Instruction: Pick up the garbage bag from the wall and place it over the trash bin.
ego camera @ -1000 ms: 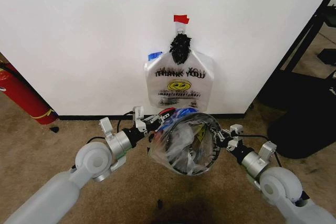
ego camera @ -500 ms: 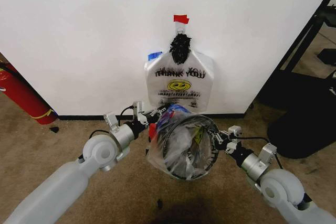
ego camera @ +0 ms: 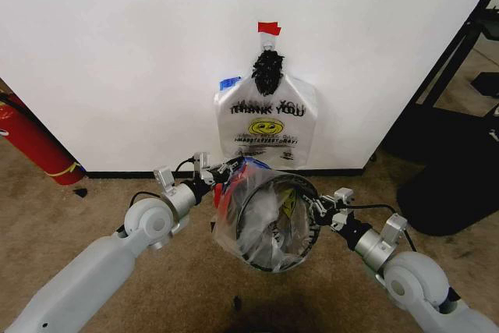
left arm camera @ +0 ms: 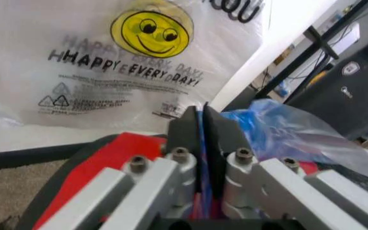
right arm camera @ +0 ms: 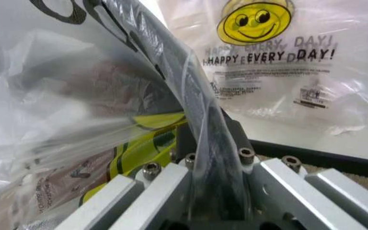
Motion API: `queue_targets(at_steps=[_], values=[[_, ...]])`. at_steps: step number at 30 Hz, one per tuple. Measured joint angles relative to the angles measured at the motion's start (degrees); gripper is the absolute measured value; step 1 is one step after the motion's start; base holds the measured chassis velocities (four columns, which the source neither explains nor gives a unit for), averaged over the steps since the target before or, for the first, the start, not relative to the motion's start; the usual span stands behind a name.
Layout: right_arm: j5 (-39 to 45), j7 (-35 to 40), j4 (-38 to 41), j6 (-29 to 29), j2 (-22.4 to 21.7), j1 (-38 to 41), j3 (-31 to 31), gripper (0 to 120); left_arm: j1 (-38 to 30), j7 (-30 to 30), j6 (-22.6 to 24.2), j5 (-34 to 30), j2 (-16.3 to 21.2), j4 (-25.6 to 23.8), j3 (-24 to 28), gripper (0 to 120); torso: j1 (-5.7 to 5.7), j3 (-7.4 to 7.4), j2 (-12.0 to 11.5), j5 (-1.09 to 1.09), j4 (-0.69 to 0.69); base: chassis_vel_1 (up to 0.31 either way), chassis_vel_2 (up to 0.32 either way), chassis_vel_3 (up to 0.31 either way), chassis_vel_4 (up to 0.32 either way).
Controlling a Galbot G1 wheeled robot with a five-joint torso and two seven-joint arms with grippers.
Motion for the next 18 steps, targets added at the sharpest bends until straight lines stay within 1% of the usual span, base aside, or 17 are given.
queue_targets(at_steps=[2,3,7,8,9,10,11,14,15,16,17,18], values=[[-0.1,0.6,-0.2,-0.1,0.7,0.0,-0.1,0,0.4,-0.3,0.1,1.0,0.6,-0.6,-0.5,18,0.00,0.00,0.0,0.00,0.00,0.000,0.000,0.000,0.000],[-0.1,0.6,-0.2,-0.1,0.7,0.0,-0.1,0,0.4,-0.3,0.1,1.0,0.6,-0.6,-0.5,18,0.00,0.00,0.0,0.00,0.00,0.000,0.000,0.000,0.000],[-0.1,1.7,-0.6,-0.8,2.3,-0.2,-0.2,0,2.3,-0.6,0.3,3.1,1.6,-1.7,-2.5,34,0.00,0.00,0.0,0.00,0.01,0.000,0.000,0.000,0.000],[-0.1,1.8,-0.7,-0.8,2.4,-0.2,-0.2,0,2.4,-0.7,0.3,3.3,1.6,-1.8,-2.6,36,0.00,0.00,0.0,0.00,0.01,0.000,0.000,0.000,0.000],[-0.2,2.3,-0.8,-1.0,2.9,-0.3,-0.2,0,3.1,-0.9,0.5,4.1,1.8,-2.1,-3.2,41,0.00,0.00,0.0,0.00,0.01,0.000,0.000,0.000,0.000],[-0.2,2.3,-0.8,-1.0,2.9,-0.3,-0.2,0,3.1,-0.9,0.5,4.1,1.8,-2.1,-3.2,41,0.00,0.00,0.0,0.00,0.01,0.000,0.000,0.000,0.000],[-0.4,2.8,-0.9,-1.2,3.3,-0.4,-0.3,0,3.6,-1.5,0.5,5.2,1.9,-2.3,-3.5,46,0.00,0.00,0.0,0.00,0.00,0.000,0.000,0.000,0.000],[-0.5,4.5,-0.8,-2.0,4.2,-0.4,-0.3,0,4.7,-4.4,0.1,8.9,2.1,-2.8,-4.0,58,0.00,0.00,0.0,-0.01,0.00,0.000,0.000,0.000,0.000],[-0.5,4.5,-0.8,-2.0,4.2,-0.4,-0.3,0,4.7,-4.4,0.1,8.9,2.1,-2.8,-4.0,58,0.00,0.00,0.0,-0.01,0.00,0.000,0.000,0.000,0.000],[-0.4,5.7,-0.6,-2.7,4.8,-0.5,-0.4,0,5.3,-6.3,0.1,10.0,2.1,-3.3,-4.4,62,0.00,0.00,0.0,-0.01,-0.01,0.000,0.000,0.000,0.000],[-0.2,7.4,-0.2,-3.7,5.6,-0.7,-0.4,0,6.7,-9.4,-0.4,11.4,2.1,-4.5,-5.2,68,0.00,0.00,0.0,-0.01,0.00,0.000,0.000,0.000,0.000],[0.1,8.2,0.0,-4.0,6.2,-0.9,-0.4,0,7.6,-10.6,-0.8,12.1,2.2,-5.3,-5.6,71,0.00,0.00,0.0,-0.01,0.00,0.000,0.000,0.000,0.000]])
